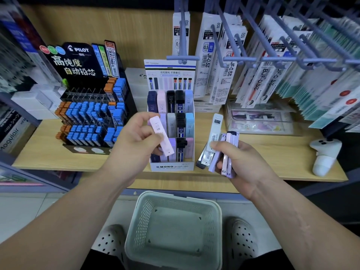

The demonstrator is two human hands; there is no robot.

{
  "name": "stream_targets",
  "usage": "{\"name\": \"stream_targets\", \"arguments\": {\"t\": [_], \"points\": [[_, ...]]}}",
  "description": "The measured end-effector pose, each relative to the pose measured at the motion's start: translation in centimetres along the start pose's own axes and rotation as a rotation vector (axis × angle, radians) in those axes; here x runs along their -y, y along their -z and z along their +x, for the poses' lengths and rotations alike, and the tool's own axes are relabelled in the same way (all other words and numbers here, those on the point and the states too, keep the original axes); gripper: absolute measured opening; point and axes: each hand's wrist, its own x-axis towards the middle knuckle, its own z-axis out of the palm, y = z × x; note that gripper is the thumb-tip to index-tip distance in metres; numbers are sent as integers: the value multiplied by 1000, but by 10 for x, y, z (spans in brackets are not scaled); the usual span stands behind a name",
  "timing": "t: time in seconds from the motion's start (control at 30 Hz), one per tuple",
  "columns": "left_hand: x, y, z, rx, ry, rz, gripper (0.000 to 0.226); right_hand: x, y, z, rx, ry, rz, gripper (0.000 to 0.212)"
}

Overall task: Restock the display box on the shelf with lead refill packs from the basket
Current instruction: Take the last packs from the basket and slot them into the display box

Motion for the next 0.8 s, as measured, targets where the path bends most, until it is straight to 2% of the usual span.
{"name": "stream_targets", "arguments": {"t": [0.1,0.23,0.47,0.6,0.8], "points": [[-1,1,4,-93,-65,39,22,0,0,0,3,5,-11,4],[-4,4,11,-174,-109,64,16,1,0,-2,16,6,-32,6],[16,-21,2,15,-206,441,23,6,8,-2,-10,27,-34,7],[26,-31,5,19,-330,670,17,6,9,-4,-10,32,-36,5],[31,-43,11,7,-511,868,11,7,17,-8,-14,25,-48,8]]}}
